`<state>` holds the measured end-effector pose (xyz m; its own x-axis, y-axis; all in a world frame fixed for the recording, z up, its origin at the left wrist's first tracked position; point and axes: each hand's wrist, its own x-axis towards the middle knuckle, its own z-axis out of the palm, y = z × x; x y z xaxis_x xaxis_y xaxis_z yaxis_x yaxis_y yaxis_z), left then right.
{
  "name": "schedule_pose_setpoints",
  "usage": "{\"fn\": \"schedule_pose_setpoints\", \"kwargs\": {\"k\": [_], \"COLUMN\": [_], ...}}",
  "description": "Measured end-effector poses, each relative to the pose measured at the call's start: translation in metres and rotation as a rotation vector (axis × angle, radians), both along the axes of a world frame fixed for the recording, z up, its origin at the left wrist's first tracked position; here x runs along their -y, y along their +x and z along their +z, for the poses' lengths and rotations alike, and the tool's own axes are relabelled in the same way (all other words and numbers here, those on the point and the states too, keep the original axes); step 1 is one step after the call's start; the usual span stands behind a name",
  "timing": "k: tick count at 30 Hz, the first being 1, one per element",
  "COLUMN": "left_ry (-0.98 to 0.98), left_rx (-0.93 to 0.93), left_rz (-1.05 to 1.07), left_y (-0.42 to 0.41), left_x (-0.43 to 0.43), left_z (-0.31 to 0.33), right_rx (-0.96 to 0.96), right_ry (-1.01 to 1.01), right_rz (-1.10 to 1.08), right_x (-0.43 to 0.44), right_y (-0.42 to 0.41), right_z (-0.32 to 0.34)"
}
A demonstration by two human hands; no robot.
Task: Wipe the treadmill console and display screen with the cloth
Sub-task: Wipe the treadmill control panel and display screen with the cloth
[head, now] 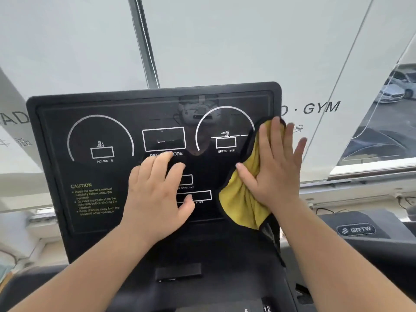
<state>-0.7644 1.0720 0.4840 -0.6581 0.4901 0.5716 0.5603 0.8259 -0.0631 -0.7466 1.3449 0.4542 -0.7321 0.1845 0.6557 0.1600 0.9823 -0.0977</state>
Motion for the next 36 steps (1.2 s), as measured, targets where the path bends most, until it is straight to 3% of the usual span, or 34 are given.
{"fn": "schedule_pose_setpoints", "kwargs": {"k": [3, 6, 13, 15, 20, 23, 27, 31, 34, 36], "left_ry": [-0.015, -0.021, -0.030, -0.038, -0.039, -0.009, 0.046, 0.132, 0.138, 0.126], "left_rx": [-0.023, -0.050, -0.016, 0.009, 0.032, 0.036, 0.022, 0.028, 0.019, 0.016], "left_rz": [0.011, 0.034, 0.114, 0.145, 0.139, 0.131, 0.120, 0.107, 0.098, 0.089], "left_y": [-0.009, -0.018, -0.044, -0.049, -0.051, -0.050, -0.049, -0.048, -0.049, -0.050], "left_x": [-0.005, -0.010, -0.019, -0.017, -0.013, -0.013, -0.015, -0.021, -0.021, -0.019], "left_z": [0.018, 0.032, 0.058, 0.060, 0.063, 0.065, 0.066, 0.070, 0.067, 0.065], "right_rx": [-0.005, 0.001, 0.079, 0.058, -0.001, -0.030, -0.003, 0.053, 0.060, 0.051], "right_ry": [-0.050, -0.025, 0.331, 0.286, -0.065, -0.132, 0.040, 0.256, 0.364, 0.362], "right_rz": [-0.053, -0.029, 0.190, 0.147, -0.011, -0.050, 0.041, 0.195, 0.277, 0.220], "right_x": [0.008, 0.028, 0.027, 0.005, -0.010, 0.008, 0.042, 0.072, 0.060, 0.035], "right_y": [-0.029, -0.035, 0.011, 0.012, -0.022, -0.043, -0.054, -0.038, -0.017, -0.010], "right_z": [0.051, 0.062, -0.021, -0.018, 0.048, 0.081, 0.087, 0.046, 0.014, 0.009]}}
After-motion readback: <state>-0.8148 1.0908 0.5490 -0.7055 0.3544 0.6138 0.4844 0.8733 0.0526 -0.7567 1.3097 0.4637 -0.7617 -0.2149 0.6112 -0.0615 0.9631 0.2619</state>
